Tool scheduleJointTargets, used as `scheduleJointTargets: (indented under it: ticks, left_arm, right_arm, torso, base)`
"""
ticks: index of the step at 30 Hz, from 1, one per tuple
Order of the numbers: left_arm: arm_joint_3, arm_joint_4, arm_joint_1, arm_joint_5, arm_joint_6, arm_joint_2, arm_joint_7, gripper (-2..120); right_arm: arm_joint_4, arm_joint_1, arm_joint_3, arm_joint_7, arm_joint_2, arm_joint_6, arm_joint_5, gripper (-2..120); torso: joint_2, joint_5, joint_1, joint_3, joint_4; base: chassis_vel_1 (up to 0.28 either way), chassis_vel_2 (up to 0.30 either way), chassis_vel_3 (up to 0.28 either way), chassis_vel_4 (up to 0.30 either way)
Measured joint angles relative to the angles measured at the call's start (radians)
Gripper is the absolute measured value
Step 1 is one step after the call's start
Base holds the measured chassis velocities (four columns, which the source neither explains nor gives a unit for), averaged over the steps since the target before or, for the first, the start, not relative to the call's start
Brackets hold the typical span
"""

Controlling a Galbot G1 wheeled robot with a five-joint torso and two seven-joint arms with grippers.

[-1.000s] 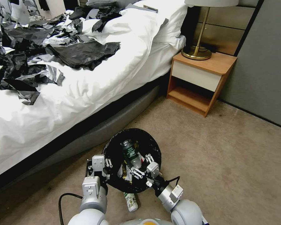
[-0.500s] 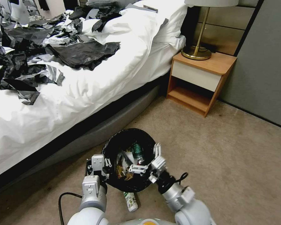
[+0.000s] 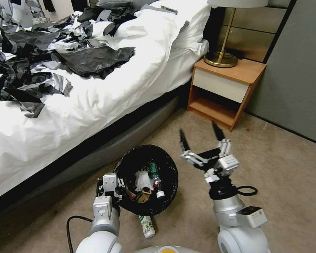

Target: Pick up the trash bin, then pick up the garbage from the floor and place it into the trash bin.

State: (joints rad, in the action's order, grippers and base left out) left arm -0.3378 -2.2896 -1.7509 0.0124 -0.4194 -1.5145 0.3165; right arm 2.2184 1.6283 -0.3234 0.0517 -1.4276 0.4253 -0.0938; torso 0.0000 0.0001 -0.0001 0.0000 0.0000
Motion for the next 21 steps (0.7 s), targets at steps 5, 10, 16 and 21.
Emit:
scheduleJointTargets:
  ticks: [5,10,16,21]
  left_arm:
    - [-0.002,-0.014,-0.006,-0.003,0.0,0.003,0.001,0]
    - [-0.004,-0.019,-0.009,-0.005,-0.001,0.006,0.001,0]
    - [-0.003,-0.02,-0.009,-0.004,-0.001,0.005,0.001,0]
    - [-0.003,-0.025,-0.007,-0.004,-0.004,0.005,0.001,0]
  right_arm:
    - [-0.09,0.024,0.005,-0.01,-0.003,0.05,0.037,100]
    - [-0.136,0.02,0.008,-0.01,-0.005,0.066,0.05,100]
    - [-0.143,0.003,0.004,-0.006,0.007,0.057,0.032,100]
    - [-0.143,-0.002,0.003,-0.004,0.013,0.047,0.018,100]
  torso:
    - [0.0,-0.0001,0.0,0.0,0.0]
    - [0.0,0.0,0.0,0.0,0.0]
    - [0.0,-0.0001,0.0,0.0,0.0001]
    - [0.0,-0.0001,0.0,0.0,0.0]
  base:
    - [0.0,0.0,0.0,0.0]
    - [0.0,0.0,0.0,0.0]
    - [0.02,0.015,0.021,0.016]
    - [0.069,0.069,0.078,0.064]
